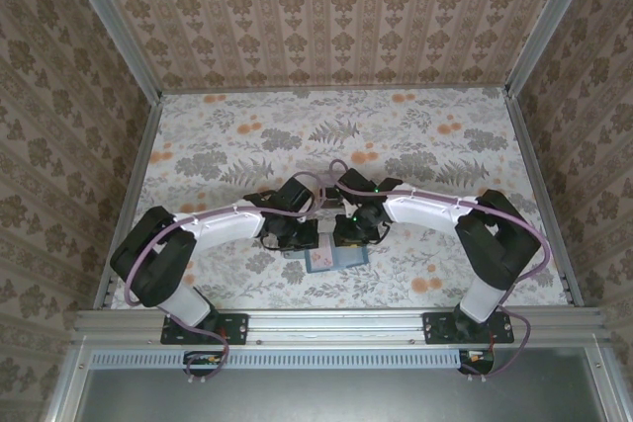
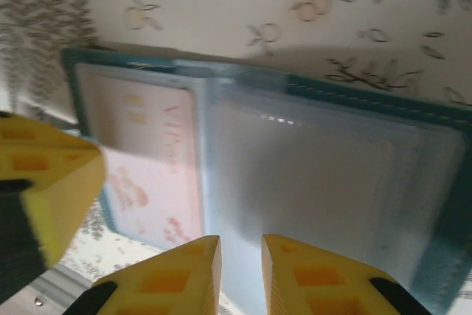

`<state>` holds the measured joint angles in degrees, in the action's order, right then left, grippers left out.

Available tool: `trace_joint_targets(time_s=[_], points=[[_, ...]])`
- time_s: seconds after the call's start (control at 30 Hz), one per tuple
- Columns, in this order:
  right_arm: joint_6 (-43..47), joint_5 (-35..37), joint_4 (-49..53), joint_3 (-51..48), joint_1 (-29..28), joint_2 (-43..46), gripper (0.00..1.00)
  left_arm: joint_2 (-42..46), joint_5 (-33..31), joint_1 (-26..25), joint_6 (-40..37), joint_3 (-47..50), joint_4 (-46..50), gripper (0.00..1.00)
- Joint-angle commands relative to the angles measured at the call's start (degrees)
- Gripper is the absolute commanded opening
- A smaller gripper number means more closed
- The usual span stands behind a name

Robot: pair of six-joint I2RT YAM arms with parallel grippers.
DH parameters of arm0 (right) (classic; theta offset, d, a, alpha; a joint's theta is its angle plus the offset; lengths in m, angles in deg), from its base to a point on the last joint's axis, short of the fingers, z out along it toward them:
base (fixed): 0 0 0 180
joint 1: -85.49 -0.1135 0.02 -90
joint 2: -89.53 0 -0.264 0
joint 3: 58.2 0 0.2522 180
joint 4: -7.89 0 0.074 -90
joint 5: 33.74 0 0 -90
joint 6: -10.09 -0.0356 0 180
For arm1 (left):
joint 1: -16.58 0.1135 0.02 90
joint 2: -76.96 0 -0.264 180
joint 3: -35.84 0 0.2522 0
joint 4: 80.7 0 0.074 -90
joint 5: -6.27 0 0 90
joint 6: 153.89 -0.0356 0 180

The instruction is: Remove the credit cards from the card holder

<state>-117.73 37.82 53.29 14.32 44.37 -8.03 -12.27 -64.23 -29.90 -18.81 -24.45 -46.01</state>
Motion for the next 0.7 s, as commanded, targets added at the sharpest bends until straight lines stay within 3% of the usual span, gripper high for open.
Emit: trace_joint_targets(time_s=[0.0,0.27,0.5,0.67], points=[[0.8,1.3,-0.6,-2.2,1.3,-1.1,0.23,-0.1,0.1,0.0,0.2,0.2,0.7,0.07],[1.8,1.8,-0.6,-4.0,2.0,-2.2,0.23,-0.4,0.6,0.0,0.0,-0.1,0.5,0.07],[1.2,2.7,2.3,-2.0,1.7,3.5,0.24,-0.7,0.7,-0.1,-0.2,-0.3,0.5,0.07],[-0.4,-0.6,1.4,-0.3,1.2,5.9,0.25,-1.5,0.7,-0.1,-0.2,0.3,-0.4,0.06]])
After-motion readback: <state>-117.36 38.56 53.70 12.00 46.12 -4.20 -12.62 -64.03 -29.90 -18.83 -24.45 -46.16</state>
